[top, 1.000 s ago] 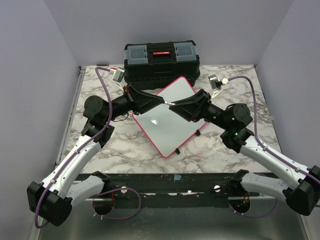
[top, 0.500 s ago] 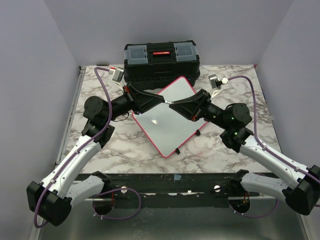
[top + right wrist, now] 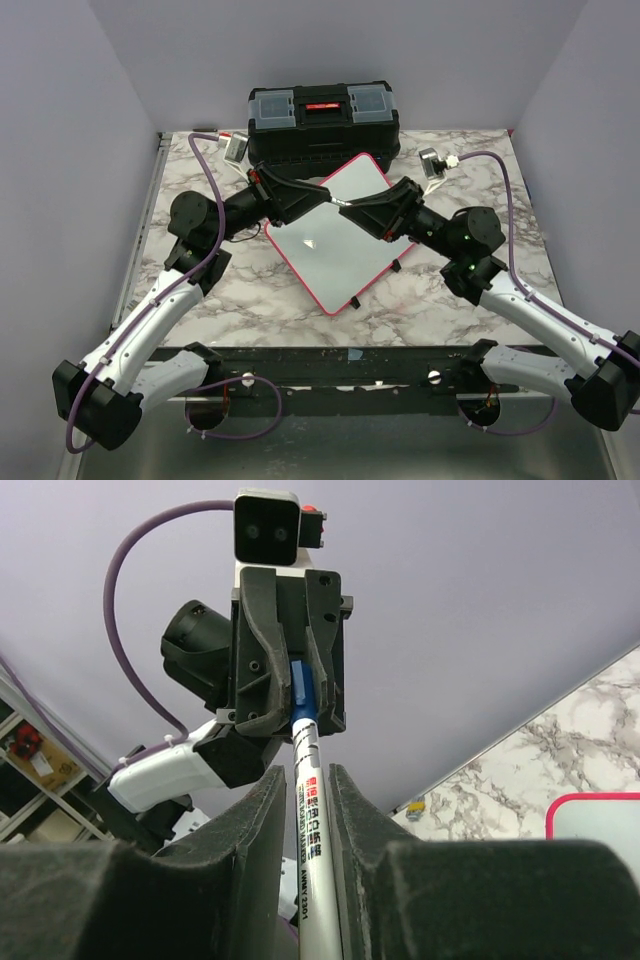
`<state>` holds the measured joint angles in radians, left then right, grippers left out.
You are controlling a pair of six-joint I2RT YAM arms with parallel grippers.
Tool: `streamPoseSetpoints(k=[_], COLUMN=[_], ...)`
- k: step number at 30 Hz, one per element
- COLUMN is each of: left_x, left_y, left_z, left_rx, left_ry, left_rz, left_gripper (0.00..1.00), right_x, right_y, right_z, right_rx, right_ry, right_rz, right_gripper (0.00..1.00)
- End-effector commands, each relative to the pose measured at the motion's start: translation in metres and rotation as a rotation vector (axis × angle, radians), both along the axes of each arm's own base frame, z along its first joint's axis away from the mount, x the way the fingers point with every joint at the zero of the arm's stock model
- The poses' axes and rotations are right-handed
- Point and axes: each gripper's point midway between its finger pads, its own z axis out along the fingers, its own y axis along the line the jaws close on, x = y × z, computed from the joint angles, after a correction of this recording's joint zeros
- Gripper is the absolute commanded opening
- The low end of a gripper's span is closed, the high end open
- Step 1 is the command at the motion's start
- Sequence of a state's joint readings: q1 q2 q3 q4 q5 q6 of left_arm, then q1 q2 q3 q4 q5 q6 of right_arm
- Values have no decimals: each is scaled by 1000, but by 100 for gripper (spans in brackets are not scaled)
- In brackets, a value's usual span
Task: Write a sentence on the whiteboard
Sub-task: Open the pen cap from the whiteboard marker.
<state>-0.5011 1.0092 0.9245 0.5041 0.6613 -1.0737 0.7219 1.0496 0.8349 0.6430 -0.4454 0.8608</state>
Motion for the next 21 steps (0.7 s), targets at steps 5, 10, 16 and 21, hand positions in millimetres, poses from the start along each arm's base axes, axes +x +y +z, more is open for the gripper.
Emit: streamPoseSetpoints(k=[5, 10, 16, 21], left_x=[-14, -14, -15, -14], left_y=[-21, -22, -24, -25], left_z=[-35, -38, -39, -40], left_rx=[101, 104, 107, 109], left_ry=[77, 81, 83, 83], left_rz=[-107, -109, -112, -113], left_gripper=[0, 0, 0, 0], right_x=[-9, -9, -8, -7], right_y=[-2, -1, -1, 0], right_z=[22, 20, 20, 17], right_rx=[79, 79, 81, 76], right_ry=[-44, -37, -34, -24], right_rz=[11, 16, 17, 13], right_gripper=[28, 28, 15, 1])
